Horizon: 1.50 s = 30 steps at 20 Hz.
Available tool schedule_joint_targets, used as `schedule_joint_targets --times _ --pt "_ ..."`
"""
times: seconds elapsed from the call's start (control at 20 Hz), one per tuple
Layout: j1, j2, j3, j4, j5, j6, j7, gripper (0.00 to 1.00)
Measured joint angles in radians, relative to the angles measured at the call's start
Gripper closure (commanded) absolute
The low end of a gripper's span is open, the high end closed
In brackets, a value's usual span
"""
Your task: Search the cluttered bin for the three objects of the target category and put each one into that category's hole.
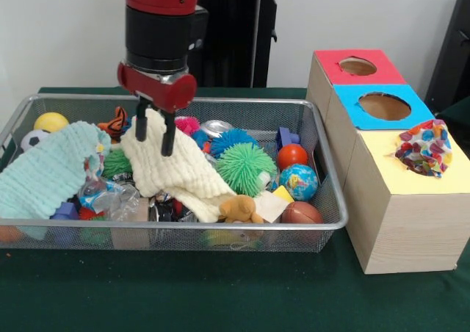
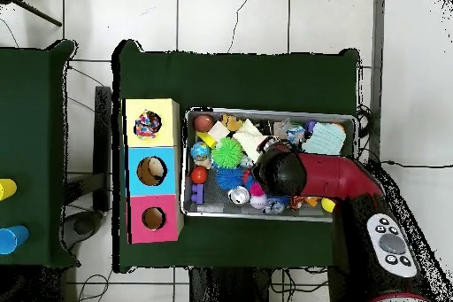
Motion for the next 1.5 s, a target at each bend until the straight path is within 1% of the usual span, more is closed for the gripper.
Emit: schedule_joint_targets --times 0.1,0.2,0.35,0.4,0.55,0.6,0.85,0.9,1.15,1.35,1.4,1.45,1.5 --pt "-0.020 0.006 0.006 -0.008 0.003 0.000 0.000 0.00" --pt "-0.063 0.024 0.032 -0.011 0.015 0.001 0.000 0.00" --pt "-0.109 0.048 0.066 -0.006 0.033 0.005 0.000 0.00" --pt "-0.144 0.068 0.094 0.001 0.050 0.011 0.000 0.00" --pt "-0.176 0.086 0.125 0.014 0.066 0.019 0.000 0.00" --pt "-0.201 0.097 0.153 0.032 0.080 0.033 0.000 0.00" --pt "-0.229 0.103 0.207 0.078 0.103 0.068 0.000 0.00" --pt "-0.237 0.100 0.230 0.099 0.112 0.089 0.000 0.00" --pt "-0.259 0.085 0.286 0.152 0.135 0.153 0.000 0.00" --pt "-0.251 0.086 0.293 0.160 0.129 0.169 0.000 0.00" --pt "-0.236 0.089 0.291 0.156 0.109 0.162 0.000 0.00" --pt "-0.213 0.092 0.289 0.151 0.074 0.147 0.000 1.00" --pt "-0.211 0.092 0.288 0.150 0.071 0.145 0.000 1.00"
